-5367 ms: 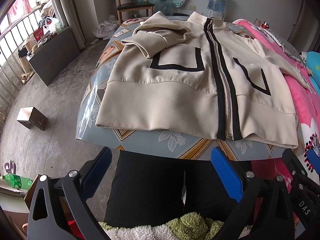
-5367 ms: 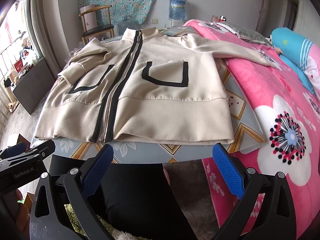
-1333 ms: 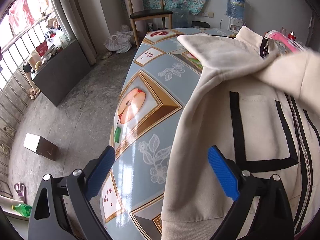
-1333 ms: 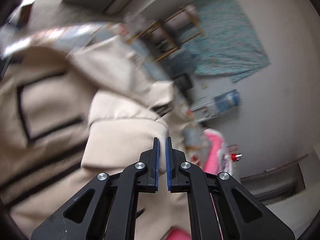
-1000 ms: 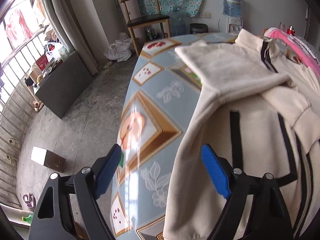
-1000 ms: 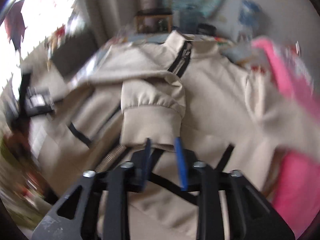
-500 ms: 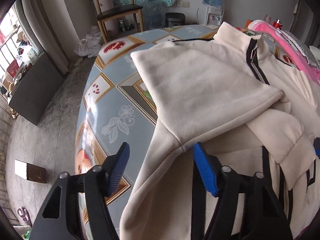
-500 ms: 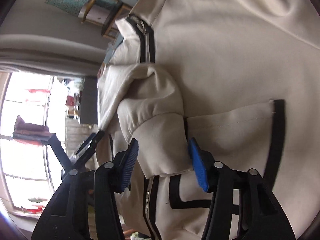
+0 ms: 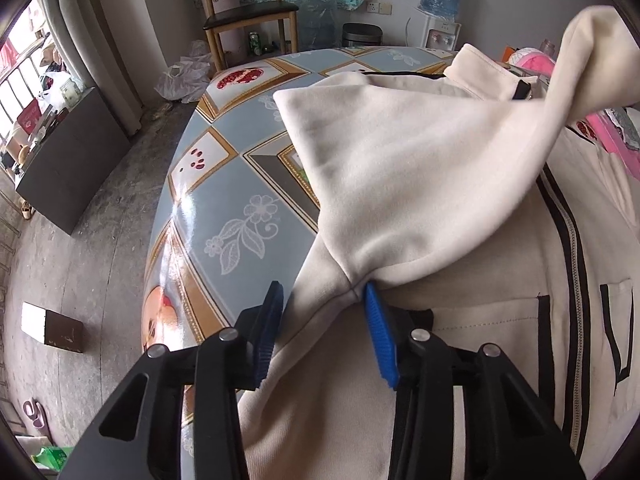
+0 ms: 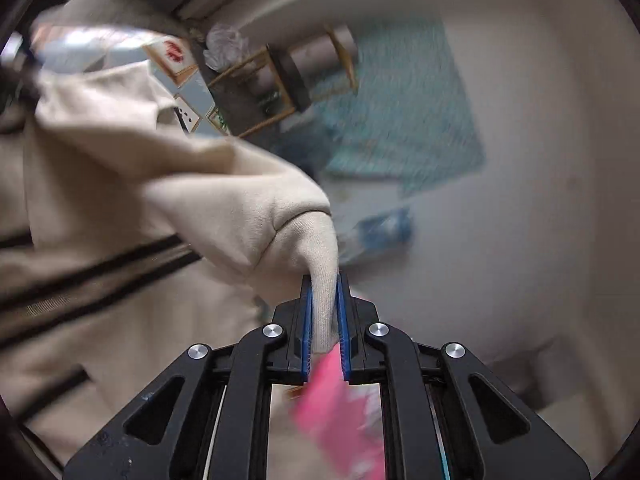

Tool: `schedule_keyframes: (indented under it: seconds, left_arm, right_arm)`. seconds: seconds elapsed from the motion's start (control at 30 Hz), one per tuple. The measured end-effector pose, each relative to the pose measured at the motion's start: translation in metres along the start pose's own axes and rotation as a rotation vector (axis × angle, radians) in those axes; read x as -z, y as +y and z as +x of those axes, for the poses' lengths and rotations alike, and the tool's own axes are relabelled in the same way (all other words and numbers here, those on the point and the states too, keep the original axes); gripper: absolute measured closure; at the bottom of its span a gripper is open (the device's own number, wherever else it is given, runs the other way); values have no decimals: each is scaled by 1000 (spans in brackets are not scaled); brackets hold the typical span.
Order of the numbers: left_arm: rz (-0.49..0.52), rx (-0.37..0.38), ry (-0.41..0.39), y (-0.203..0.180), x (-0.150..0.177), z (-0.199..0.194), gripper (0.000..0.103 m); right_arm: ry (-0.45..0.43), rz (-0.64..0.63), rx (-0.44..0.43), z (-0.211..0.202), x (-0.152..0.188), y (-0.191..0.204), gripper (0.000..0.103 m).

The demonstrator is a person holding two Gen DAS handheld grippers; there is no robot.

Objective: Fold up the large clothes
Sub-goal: 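Lift the sleeve with the right gripper and fold it across the jacket body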

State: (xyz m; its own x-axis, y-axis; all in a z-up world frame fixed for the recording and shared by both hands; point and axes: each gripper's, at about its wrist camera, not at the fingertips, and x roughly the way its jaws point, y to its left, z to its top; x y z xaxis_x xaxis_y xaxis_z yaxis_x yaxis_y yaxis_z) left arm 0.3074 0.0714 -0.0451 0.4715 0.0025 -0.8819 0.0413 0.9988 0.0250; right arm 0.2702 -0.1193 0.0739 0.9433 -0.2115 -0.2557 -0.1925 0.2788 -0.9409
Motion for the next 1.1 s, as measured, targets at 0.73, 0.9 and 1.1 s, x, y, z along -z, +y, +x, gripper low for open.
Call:
schedule_keyframes:
  seconds: [0.73, 0.9, 1.1]
  left_arm:
    - [38, 75, -112, 5, 3, -34, 68]
    - [117, 29, -66, -12, 2, -21, 68]
    - [135, -6, -20, -11, 13, -4, 68]
  right_arm:
    - [602, 1755, -1235, 52, 203, 32, 47]
    - [754, 1906, -1230, 68, 213, 60, 50]
    - [719, 1757, -1184, 91, 176, 46, 94]
